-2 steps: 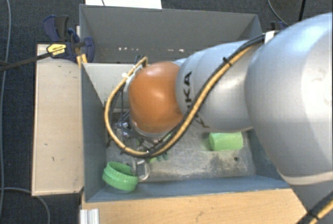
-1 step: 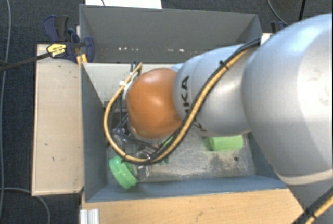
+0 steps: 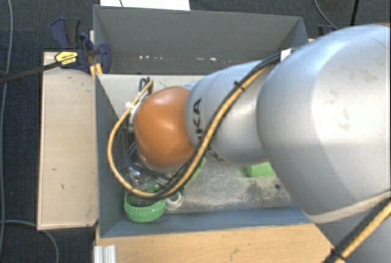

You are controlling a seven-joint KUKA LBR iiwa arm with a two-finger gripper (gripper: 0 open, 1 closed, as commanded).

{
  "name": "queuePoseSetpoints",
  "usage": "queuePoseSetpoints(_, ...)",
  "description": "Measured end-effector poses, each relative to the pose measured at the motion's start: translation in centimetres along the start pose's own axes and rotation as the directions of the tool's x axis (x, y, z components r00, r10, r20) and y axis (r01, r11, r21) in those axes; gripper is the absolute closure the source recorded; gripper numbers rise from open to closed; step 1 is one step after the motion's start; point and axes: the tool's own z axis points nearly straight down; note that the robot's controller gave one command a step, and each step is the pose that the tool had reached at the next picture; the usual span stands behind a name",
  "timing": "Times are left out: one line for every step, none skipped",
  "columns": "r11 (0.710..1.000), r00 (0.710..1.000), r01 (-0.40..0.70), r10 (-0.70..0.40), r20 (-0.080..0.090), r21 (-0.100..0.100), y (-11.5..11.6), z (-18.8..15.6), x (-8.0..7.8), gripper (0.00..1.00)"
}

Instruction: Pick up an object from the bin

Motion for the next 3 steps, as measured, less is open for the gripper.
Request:
queuePoseSetpoints(1.000,1.000,-0.001,0.001,0.000,0.000,0.0,0.0,0.0,1.00)
queuePoseSetpoints(1.000,1.000,0.021,-0.021,-0.006,0.000,-0.7,-3.6,-0.1,1.00)
queuePoseSetpoints(1.000,1.000,-0.003,0.003,0.007,-0.001,-0.6,-6.4,-0.4,1.00)
